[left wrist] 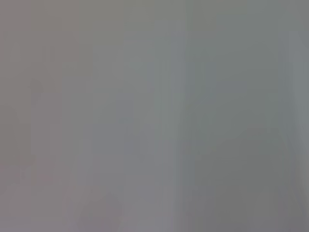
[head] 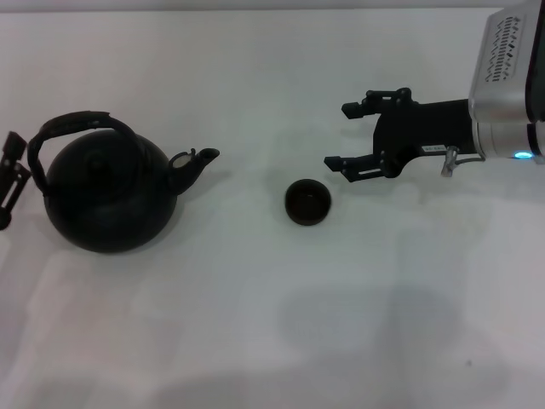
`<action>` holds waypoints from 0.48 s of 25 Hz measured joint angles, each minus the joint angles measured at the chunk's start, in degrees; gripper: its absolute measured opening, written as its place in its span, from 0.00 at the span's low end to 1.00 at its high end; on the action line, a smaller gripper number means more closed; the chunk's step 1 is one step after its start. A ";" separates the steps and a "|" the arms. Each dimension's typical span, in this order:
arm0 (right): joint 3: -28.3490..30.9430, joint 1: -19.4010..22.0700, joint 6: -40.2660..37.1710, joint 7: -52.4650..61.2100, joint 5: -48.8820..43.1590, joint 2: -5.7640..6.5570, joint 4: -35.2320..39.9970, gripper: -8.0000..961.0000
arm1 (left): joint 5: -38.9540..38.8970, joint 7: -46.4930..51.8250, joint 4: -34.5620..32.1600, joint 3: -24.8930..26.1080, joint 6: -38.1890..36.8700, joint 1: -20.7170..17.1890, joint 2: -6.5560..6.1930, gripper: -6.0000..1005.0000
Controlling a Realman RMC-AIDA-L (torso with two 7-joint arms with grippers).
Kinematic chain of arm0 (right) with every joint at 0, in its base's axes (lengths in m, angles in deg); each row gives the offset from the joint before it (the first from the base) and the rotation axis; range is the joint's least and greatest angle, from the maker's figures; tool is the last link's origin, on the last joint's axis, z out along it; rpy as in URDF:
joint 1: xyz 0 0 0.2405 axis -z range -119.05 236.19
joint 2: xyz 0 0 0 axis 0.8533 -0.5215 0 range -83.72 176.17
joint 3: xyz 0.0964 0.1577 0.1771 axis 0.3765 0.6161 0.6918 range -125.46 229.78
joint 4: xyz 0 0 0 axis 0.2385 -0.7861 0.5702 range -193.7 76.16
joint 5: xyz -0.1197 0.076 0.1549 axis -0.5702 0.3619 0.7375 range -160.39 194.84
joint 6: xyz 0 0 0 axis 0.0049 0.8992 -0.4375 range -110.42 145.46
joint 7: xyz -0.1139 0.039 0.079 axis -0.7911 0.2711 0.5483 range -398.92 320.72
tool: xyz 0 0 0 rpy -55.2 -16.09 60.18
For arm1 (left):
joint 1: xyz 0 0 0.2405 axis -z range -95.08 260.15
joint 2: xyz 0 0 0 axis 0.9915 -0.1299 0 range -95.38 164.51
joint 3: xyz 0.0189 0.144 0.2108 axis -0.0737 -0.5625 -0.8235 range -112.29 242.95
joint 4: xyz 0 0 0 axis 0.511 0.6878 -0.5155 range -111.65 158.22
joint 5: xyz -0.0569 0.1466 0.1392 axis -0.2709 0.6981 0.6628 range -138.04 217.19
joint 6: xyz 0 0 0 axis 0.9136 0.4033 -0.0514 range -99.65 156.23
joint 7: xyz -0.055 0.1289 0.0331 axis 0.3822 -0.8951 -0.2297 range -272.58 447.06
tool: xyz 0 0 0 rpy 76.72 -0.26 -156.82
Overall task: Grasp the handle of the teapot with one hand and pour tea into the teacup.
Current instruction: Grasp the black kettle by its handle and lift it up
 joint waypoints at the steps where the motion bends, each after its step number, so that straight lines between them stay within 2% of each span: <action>1: 0.13 -0.01 -0.10 -0.06 -0.01 0.00 0.00 0.90 | 0.05 0.01 0.32 -0.14 -0.01 0.08 0.03 0.78; 7: 0.90 0.31 -0.24 -0.16 -0.05 0.11 0.45 0.90 | 1.31 0.02 2.07 -0.50 -0.04 0.38 0.17 0.78; 12: 4.12 0.49 1.47 -1.09 -0.05 0.15 0.69 0.90 | 1.37 0.09 3.37 -0.45 0.17 0.89 0.18 0.78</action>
